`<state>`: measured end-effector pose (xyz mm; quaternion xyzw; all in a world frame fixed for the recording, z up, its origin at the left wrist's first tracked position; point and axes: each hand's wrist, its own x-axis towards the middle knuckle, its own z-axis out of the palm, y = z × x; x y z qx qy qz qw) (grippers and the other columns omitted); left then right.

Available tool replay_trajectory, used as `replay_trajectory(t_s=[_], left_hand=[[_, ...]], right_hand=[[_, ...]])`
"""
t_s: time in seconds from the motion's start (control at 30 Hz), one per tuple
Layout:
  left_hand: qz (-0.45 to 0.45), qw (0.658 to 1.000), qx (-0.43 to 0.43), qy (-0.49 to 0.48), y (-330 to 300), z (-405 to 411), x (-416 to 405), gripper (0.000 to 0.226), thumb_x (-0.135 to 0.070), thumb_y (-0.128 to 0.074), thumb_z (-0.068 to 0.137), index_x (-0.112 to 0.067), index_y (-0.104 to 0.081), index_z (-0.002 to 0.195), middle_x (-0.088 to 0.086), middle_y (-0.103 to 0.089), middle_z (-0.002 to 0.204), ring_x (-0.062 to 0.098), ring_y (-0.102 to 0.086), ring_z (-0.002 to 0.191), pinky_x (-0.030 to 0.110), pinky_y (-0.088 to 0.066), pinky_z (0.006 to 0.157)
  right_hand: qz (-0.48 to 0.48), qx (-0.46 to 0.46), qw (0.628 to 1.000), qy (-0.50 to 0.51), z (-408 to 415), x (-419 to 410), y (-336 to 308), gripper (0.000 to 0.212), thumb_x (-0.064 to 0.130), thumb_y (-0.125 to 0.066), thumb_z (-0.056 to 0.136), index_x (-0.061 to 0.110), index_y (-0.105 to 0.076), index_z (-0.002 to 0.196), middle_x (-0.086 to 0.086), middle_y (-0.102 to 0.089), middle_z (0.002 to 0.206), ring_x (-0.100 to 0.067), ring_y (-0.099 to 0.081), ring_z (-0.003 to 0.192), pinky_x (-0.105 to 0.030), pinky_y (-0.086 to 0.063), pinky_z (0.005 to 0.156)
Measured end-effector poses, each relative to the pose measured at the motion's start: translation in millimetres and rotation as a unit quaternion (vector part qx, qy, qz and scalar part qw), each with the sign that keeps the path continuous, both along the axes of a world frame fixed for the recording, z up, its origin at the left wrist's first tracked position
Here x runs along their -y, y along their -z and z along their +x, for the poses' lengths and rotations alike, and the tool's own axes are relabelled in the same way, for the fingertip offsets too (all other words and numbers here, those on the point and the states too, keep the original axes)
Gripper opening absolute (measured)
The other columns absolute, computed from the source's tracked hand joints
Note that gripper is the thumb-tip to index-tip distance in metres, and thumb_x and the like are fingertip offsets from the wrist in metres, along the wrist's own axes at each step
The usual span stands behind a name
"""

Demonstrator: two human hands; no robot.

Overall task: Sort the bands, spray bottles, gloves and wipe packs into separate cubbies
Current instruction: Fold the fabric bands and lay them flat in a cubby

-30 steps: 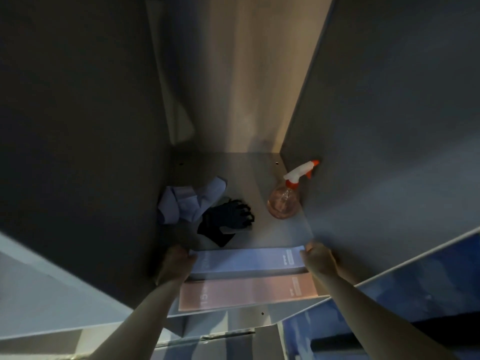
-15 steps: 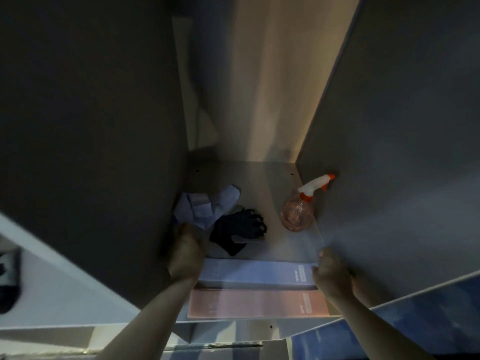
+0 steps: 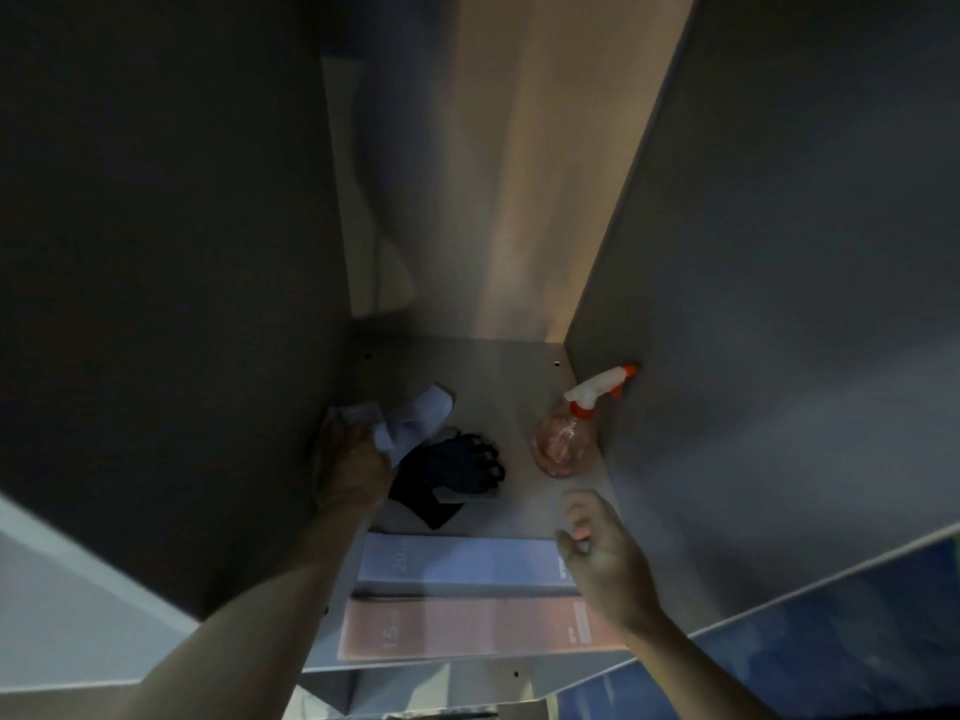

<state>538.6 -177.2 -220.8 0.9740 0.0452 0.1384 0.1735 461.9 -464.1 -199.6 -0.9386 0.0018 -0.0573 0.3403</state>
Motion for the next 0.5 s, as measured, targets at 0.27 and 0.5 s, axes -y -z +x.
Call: replay_trajectory(t_s=[0.27, 0.5], left_hand=[[-0.207, 0.965, 0.082, -0.137, -62.4, 7.1, 13.4, 0.034, -0.009, -0.046, 0.094, 0.001, -0.054, 0.126, 0.021, -0.048, 0.134, 0.036, -0.05, 0.121, 0.037, -0.039, 0.097], [-0.374, 0.906, 0.189, -0.062, -131.7, -34.1, 37.1, 0.034, -0.02, -0.053, 0.094, -0.003, -0.055, 0.123, 0.011, -0.045, 0.133, 0.024, -0.054, 0.109, 0.024, -0.041, 0.088]], right_hand=[[0.039, -0.046, 0.998, -0.017, -10.0, -8.0, -13.8, 0.03, 0.017, -0.064, 0.082, 0.035, -0.054, 0.104, 0.013, -0.061, 0.088, -0.007, -0.057, 0.078, -0.031, -0.051, 0.075], [0.168, -0.038, 0.983, -0.055, -5.5, -43.9, -49.2, 0.032, 0.011, -0.067, 0.084, 0.029, -0.057, 0.108, 0.007, -0.064, 0.093, -0.002, -0.059, 0.081, -0.018, -0.048, 0.076]])
